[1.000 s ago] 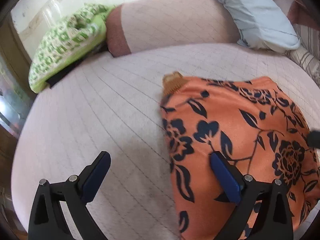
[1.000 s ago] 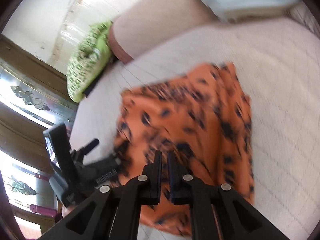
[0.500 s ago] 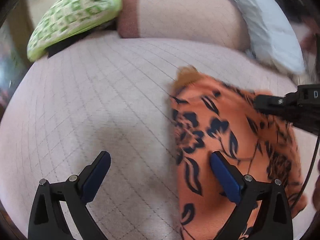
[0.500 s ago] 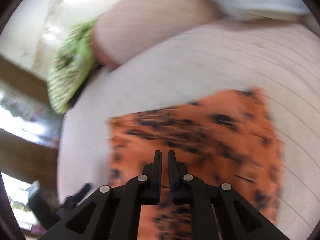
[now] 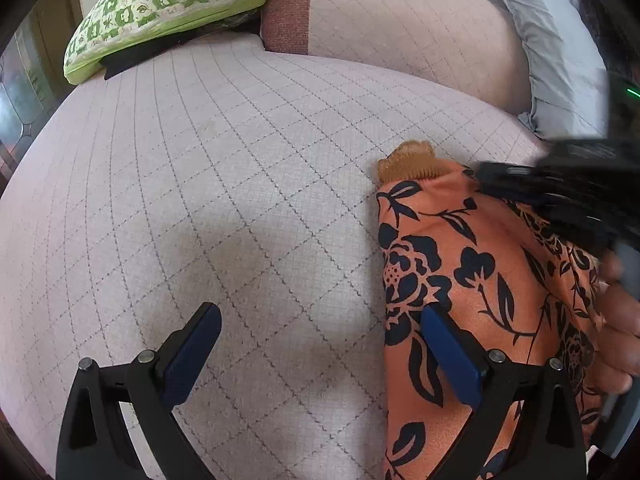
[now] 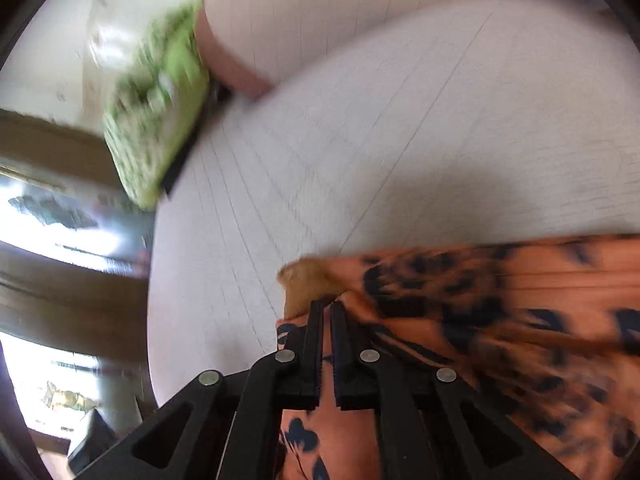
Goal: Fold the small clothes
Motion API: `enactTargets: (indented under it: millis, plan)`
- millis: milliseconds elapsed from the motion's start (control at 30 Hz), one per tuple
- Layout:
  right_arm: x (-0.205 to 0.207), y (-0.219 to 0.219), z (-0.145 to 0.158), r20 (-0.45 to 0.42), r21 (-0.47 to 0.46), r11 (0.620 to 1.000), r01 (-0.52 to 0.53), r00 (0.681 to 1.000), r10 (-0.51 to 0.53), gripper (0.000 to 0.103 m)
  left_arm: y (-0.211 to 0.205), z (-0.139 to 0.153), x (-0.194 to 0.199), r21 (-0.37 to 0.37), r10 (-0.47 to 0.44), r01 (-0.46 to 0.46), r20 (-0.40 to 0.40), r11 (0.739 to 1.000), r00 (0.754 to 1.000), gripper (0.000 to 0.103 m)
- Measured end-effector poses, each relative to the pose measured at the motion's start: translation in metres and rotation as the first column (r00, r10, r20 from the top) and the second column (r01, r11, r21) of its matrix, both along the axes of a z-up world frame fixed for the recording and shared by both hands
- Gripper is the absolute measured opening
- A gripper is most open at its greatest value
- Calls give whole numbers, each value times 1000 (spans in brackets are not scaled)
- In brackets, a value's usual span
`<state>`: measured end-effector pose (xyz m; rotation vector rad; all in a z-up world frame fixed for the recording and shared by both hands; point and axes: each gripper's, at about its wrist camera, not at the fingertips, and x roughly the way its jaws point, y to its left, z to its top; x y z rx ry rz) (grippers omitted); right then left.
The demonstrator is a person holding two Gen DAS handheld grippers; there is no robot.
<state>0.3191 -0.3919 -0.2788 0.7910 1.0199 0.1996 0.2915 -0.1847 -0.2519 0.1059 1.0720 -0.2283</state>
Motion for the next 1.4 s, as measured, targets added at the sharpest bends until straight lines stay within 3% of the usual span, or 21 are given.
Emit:
enactTargets:
  millis: [67,167,233,367,467,533,600,700,767,900,1033,1100,1400]
  plan:
    - [-25,-17,18,61,-55,997,61,997,-57,8,1,3,-1,-15,6,-6,5,1000,1000,100]
    - [-73,-43,39,114,-36,993,114,987,-109,8,2,11,-5,-36,5,-3,40,999,999,100]
    - [-111,-57,53,145,-90,983,160,979,-146,8,4,20,-13,-68,-1,6,70,998,998,100]
    - [-175,-78,52,141,-99,971,216,969,-201,9,-5,20,-24,-76,-57,62,66,995,996,100]
    - [-182,-74,30,51,-167,963,212,977,-206,13,-24,4,-26,21,-108,108,24,994,994,100]
    - [-175,-73,3,-44,-235,951,202,975,-218,15,-28,1,-28,31,-116,115,30,993,993,100]
    - [-174,-75,-7,-28,-217,954,207,975,-218,14,-27,4,-26,16,-112,112,30,994,993,100]
    - [-178,-80,5,-10,-217,955,200,978,-208,14,-21,11,-25,-10,-82,82,45,997,996,100]
    - [-178,-84,16,51,-208,951,227,974,-221,14,-18,15,-24,-15,-75,76,61,997,995,100]
    - [-164,-88,26,120,-208,942,264,963,-243,14,-27,11,-23,38,-120,118,70,992,990,100]
    - [-142,-94,-8,20,-230,939,257,966,-259,16,-37,8,-24,66,-136,131,78,989,988,100]
    - [-145,-98,-6,40,-185,945,270,963,-267,16,-36,11,-23,60,-128,124,85,991,988,100]
    - [-202,-64,40,105,-254,943,216,975,-195,16,-31,29,-46,60,-132,124,134,990,982,100]
